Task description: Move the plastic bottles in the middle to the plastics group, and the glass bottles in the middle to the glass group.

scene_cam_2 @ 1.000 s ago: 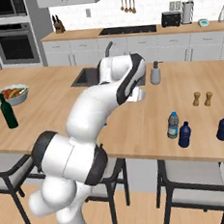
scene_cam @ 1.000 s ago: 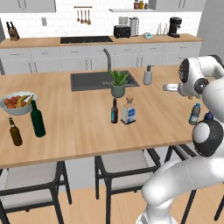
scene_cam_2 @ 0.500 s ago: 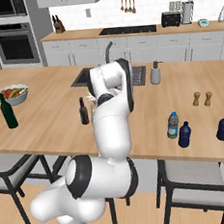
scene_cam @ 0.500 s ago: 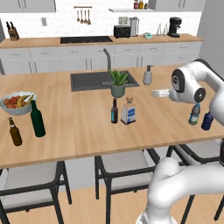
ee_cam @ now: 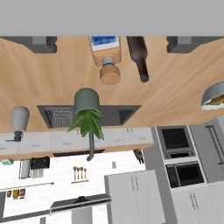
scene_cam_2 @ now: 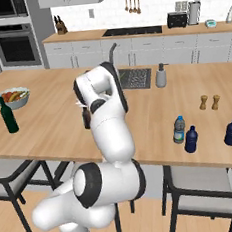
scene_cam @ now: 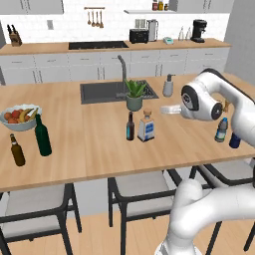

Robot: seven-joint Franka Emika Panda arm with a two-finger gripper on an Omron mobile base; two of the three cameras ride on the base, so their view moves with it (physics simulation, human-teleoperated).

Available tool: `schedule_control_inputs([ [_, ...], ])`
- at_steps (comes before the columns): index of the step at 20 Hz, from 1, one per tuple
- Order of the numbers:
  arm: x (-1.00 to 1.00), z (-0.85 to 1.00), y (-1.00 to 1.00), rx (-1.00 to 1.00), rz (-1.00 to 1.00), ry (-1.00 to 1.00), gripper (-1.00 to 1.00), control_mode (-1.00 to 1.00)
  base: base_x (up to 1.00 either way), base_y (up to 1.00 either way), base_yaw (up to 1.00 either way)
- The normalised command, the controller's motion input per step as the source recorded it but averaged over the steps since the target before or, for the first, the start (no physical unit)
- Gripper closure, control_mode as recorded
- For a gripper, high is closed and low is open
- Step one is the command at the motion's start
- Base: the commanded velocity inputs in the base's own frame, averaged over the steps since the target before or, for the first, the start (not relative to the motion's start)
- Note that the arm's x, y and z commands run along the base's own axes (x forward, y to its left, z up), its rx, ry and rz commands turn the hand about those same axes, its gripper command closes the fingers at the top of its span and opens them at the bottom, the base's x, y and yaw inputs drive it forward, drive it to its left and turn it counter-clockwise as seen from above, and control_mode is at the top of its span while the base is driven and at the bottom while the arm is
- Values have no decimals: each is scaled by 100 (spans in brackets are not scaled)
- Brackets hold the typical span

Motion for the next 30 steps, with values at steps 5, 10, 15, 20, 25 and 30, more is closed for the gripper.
schedule_control_inputs([
  [5, -3, -6, 10, -1, 4, 9, -100, -100, 0, 0, 0],
  [10, 7, -9, 4, -3, 1, 1, -100, -100, 0, 0, 0],
  [15, 38, -2, 0, -2, 0, 0, -100, -100, 0, 0, 0],
  [20, 46, -10, 5, -8, 0, 2, -100, -100, 0, 0, 0],
  [25, 47, -14, 13, -10, 0, 3, -100, -100, 0, 0, 0],
  [30, 39, -22, 15, -7, 0, 7, -100, -100, 0, 0, 0],
])
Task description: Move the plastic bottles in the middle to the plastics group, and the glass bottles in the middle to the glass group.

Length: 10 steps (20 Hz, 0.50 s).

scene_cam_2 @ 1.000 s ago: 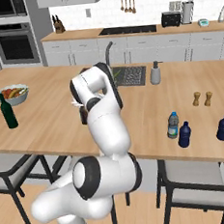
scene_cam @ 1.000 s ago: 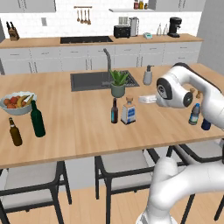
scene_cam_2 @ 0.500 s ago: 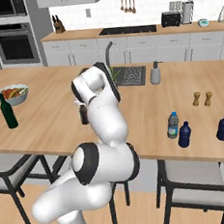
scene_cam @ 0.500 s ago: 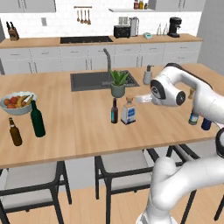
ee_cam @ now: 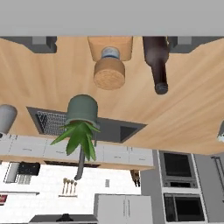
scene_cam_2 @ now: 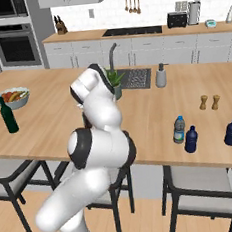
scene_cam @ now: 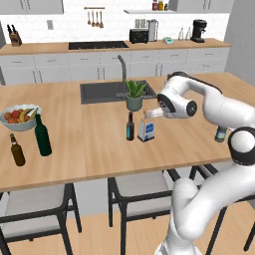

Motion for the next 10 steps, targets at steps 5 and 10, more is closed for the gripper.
schedule_control_inputs([
  [5, 35, -23, 4, -1, 0, 6, -100, -100, 0, 0, 0],
  [10, 37, -16, 0, 0, 0, 0, -100, -100, 0, 0, 0],
])
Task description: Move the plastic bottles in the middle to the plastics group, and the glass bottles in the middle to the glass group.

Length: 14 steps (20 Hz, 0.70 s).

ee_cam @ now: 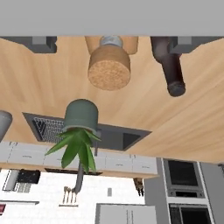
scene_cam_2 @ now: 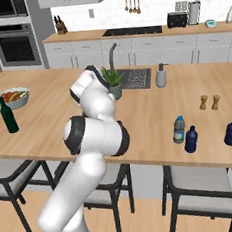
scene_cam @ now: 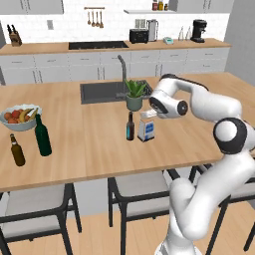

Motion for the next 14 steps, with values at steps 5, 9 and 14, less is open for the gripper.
schedule_control_inputs([
  [5, 29, -23, 0, 0, 0, 1, -100, -100, 0, 0, 0],
  [9, 27, -18, 0, 0, 0, 2, -100, -100, 0, 0, 0],
  [14, 18, -5, 0, 0, 0, 6, -100, -100, 0, 0, 0],
])
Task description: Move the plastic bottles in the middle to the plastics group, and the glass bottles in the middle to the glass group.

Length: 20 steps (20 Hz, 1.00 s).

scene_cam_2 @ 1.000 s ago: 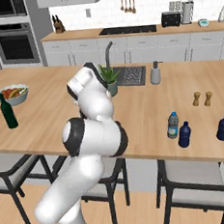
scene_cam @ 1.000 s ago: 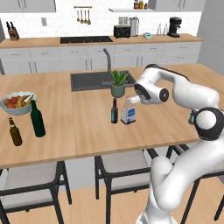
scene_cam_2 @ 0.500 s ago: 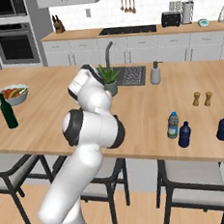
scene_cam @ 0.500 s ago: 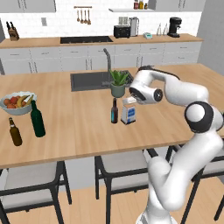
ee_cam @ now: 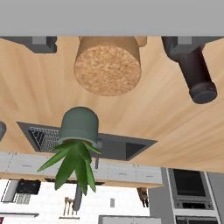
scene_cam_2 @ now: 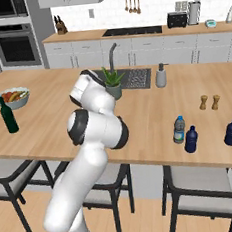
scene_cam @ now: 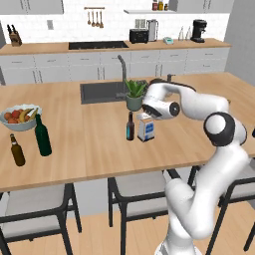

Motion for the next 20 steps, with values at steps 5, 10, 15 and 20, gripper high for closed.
schedule_control_inputs([
  [5, 18, -3, 1, 0, 0, 5, -100, -100, 0, 0, 0],
  [10, 14, 0, 0, 0, 0, 0, -100, -100, 0, 0, 0],
  [15, 2, 0, 0, 0, 0, 0, -100, -100, 0, 0, 0],
  [20, 0, 0, 0, 0, 0, 0, -100, -100, 0, 0, 0],
])
